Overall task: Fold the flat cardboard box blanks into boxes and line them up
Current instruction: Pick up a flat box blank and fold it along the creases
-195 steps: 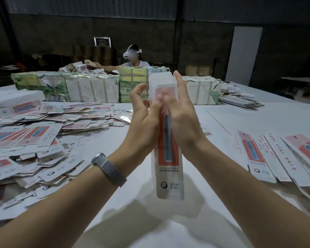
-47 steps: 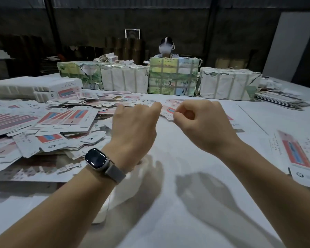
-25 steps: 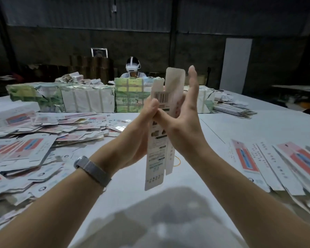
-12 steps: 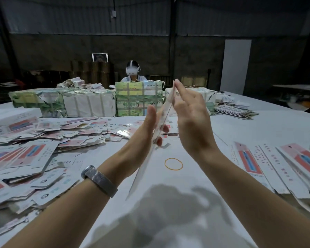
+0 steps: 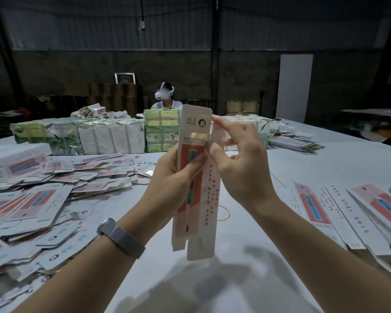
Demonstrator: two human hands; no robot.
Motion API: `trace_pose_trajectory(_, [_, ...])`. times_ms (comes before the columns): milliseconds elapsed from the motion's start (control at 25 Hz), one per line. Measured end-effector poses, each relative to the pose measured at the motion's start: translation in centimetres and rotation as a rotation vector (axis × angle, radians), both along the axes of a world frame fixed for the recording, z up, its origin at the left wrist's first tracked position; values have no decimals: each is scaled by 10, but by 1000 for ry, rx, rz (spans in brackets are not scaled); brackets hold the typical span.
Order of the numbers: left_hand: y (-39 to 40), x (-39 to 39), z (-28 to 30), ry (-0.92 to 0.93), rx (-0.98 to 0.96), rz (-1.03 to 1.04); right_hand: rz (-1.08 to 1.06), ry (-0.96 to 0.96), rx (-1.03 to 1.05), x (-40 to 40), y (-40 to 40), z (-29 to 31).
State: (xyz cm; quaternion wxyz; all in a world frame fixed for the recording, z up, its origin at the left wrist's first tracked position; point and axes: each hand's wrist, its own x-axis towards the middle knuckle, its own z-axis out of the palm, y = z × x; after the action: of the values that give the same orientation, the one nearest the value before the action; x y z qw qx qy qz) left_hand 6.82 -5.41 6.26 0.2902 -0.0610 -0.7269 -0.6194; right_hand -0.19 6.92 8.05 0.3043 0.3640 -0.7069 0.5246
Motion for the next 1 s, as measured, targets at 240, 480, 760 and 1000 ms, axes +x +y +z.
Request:
trace_pose_trajectory(240, [3, 0, 4, -45, 282, -379, 48, -8, 63, 3, -3, -1])
trace_pose_trajectory(480, [-4, -8, -1, -57, 201, -372, 459, -429, 64, 10, -5, 1])
trace_pose_trajectory(760, [-13, -5, -6, 89, 47, -20, 185, -51, -6, 7, 0, -1])
trace_pose_trajectory(1000, [-7, 1, -5, -15, 265, -261, 76, -5, 208, 3, 0, -2])
